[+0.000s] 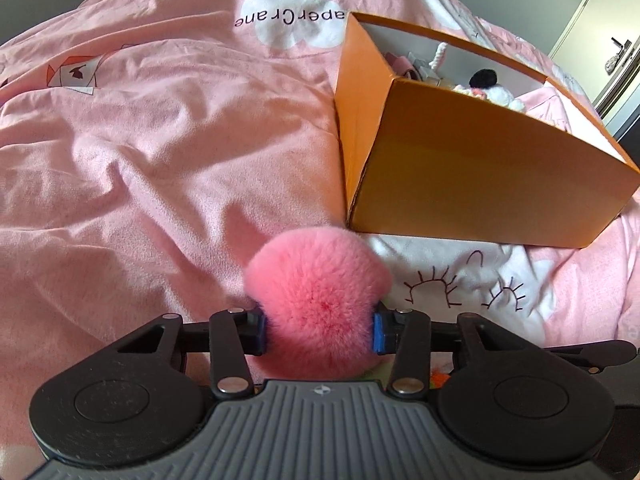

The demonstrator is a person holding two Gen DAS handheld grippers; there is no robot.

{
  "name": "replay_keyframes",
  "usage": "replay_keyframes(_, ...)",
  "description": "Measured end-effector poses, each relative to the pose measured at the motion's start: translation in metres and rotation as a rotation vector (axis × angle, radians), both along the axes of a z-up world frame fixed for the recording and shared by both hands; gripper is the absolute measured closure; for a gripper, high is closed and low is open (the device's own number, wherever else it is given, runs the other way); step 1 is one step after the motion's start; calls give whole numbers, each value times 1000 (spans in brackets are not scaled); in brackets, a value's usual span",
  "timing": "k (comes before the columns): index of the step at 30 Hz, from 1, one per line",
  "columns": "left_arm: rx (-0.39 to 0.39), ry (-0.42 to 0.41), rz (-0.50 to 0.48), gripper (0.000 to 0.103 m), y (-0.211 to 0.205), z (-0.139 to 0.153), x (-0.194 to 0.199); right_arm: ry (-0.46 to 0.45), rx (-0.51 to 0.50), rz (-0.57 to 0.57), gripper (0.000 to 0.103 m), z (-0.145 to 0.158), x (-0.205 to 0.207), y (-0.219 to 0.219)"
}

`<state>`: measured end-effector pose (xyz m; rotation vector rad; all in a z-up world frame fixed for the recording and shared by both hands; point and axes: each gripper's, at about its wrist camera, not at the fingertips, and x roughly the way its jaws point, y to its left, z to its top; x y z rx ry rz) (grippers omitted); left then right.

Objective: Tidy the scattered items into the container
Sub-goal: 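Grasp the pink pompom with the left tool while the right tool grasps the orange crocheted carrot, then carry the pompom and carrot over the orange box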

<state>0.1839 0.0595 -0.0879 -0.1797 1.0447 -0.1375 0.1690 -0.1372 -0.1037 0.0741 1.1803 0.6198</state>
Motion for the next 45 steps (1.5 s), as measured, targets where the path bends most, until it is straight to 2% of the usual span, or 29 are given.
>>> replay_keyframes(8,-5,-60,-28,53,-6,27,-11,-47,0,-4,57,20,-5,-7)
replay_keyframes(18,-3,-154,-122,53,-26,68,-12,-163,6,-57,57,69,4,-39)
replay_keyframes(28,-10,-264,-228,53,-46,111,22,-331,-1,-103,57,133,38,-70)
replay_keyframes(36,16,-400,-294,53,-66,153,59,-457,-14,-108,57,172,78,-82)
replay_keyframes(41,18,-464,-309,53,-76,165,80,-434,-21,-108,57,170,115,-86)
replay_keyframes(43,24,-457,-314,53,-81,160,89,-401,-24,-103,57,161,131,-86)
replay_keyframes(45,34,-416,-318,53,-85,149,99,-365,-48,-87,57,148,144,-83)
